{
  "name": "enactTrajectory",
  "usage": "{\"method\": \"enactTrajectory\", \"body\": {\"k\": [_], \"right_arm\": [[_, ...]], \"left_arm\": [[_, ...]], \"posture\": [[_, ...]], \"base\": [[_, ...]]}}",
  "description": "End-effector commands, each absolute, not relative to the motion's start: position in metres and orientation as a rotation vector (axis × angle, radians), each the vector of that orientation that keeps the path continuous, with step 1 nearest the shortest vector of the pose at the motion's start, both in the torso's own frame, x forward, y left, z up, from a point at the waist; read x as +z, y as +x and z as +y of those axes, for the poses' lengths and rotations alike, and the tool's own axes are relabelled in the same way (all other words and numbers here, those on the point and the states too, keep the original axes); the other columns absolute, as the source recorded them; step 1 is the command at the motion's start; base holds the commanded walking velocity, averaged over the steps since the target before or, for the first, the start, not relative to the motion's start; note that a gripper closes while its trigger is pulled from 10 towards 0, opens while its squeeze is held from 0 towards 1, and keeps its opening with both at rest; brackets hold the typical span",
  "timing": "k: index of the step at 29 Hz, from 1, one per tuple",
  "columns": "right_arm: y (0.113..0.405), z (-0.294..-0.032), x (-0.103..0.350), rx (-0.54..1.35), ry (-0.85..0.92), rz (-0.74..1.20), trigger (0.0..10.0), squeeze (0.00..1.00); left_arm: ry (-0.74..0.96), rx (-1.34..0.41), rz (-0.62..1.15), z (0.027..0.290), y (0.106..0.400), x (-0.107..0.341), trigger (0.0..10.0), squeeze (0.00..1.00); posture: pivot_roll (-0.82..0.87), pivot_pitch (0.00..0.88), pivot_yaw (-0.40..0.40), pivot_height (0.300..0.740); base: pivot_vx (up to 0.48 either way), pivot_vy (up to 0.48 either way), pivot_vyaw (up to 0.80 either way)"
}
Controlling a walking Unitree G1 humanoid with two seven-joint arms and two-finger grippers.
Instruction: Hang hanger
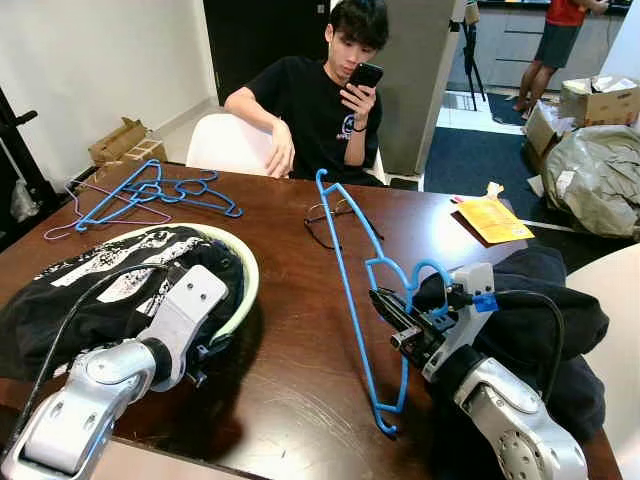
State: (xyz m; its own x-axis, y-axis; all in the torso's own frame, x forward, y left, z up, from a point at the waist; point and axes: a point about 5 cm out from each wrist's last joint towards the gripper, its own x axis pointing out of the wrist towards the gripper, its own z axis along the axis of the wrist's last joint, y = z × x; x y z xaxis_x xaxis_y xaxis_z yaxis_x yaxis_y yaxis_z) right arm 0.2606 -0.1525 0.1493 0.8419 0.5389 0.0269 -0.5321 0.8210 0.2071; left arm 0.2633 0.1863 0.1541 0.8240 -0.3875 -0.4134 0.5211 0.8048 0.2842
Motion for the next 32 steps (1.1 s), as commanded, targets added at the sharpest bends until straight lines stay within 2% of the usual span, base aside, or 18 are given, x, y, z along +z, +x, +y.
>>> {"method": "enactTrajectory", "body": {"k": [1, 13, 14, 15, 19, 20, 30, 32], "right_arm": [[0.258, -0.155, 0.136, 0.551, 0.213, 0.105, 10.0, 0.00], [0.258, -0.155, 0.136, 0.552, 0.215, 0.107, 10.0, 0.00], [0.258, -0.155, 0.136, 0.552, 0.216, 0.108, 10.0, 0.00], [0.258, -0.155, 0.136, 0.552, 0.216, 0.108, 10.0, 0.00], [0.259, -0.155, 0.136, 0.551, 0.216, 0.108, 10.0, 0.00], [0.259, -0.155, 0.136, 0.551, 0.217, 0.108, 10.0, 0.00], [0.259, -0.155, 0.136, 0.553, 0.218, 0.109, 10.0, 0.00], [0.259, -0.155, 0.137, 0.554, 0.218, 0.109, 10.0, 0.00]], "left_arm": [[0.422, -0.464, 0.384, 0.194, 0.262, 0.150, 0.0, 0.00], [0.439, -0.395, 0.296, 0.202, 0.270, 0.167, 0.0, 0.00], [0.404, -0.380, 0.263, 0.201, 0.273, 0.173, 7.0, 1.00], [0.401, -0.395, 0.245, 0.199, 0.273, 0.176, 10.0, 1.00], [0.396, -0.382, 0.239, 0.198, 0.275, 0.177, 10.0, 1.00], [0.409, -0.385, 0.243, 0.197, 0.275, 0.177, 10.0, 0.00], [0.454, -0.338, 0.268, 0.203, 0.275, 0.176, 10.0, 0.00], [0.444, -0.359, 0.330, 0.202, 0.270, 0.167, 10.0, 0.00]], "posture": [[0.02, 0.009, 0.006, 0.740], [0.02, 0.012, 0.004, 0.740], [0.02, 0.012, 0.005, 0.740], [0.02, 0.012, 0.006, 0.740], [0.02, 0.012, 0.006, 0.740], [0.02, 0.011, 0.006, 0.740], [0.02, 0.011, 0.002, 0.740], [0.02, 0.011, 0.003, 0.740]], "base": [[0.000, 0.000, 0.00], [0.000, 0.000, 0.00], [0.000, 0.000, 0.00], [0.000, 0.000, 0.00], [0.000, 0.000, 0.00], [0.000, 0.000, 0.00], [0.000, 0.000, 0.00], [0.000, 0.000, 0.00]]}}
